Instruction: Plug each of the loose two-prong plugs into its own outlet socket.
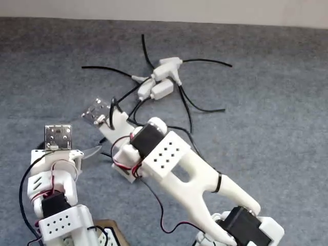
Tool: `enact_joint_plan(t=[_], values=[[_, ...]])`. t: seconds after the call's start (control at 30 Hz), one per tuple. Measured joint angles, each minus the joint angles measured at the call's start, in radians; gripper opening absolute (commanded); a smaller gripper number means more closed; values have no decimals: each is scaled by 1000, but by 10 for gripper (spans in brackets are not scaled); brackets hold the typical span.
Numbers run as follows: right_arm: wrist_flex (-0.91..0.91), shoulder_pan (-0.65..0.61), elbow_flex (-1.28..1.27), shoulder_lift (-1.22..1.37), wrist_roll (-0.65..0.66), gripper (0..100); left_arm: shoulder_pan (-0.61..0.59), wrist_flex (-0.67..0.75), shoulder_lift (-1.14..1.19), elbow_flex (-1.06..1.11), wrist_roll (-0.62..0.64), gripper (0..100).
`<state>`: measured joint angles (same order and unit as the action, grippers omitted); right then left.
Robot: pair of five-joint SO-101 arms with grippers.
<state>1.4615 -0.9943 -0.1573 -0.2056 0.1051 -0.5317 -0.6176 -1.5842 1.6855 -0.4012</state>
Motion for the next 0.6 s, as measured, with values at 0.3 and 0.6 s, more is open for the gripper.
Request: enact_joint_plan(t=[0.3,0.6], values=[[-21,-5,-135,9,365,6,2,5,0,0,-8,530],[-35,66,-135,9,876,6,-8,5,0,0,-14,530]])
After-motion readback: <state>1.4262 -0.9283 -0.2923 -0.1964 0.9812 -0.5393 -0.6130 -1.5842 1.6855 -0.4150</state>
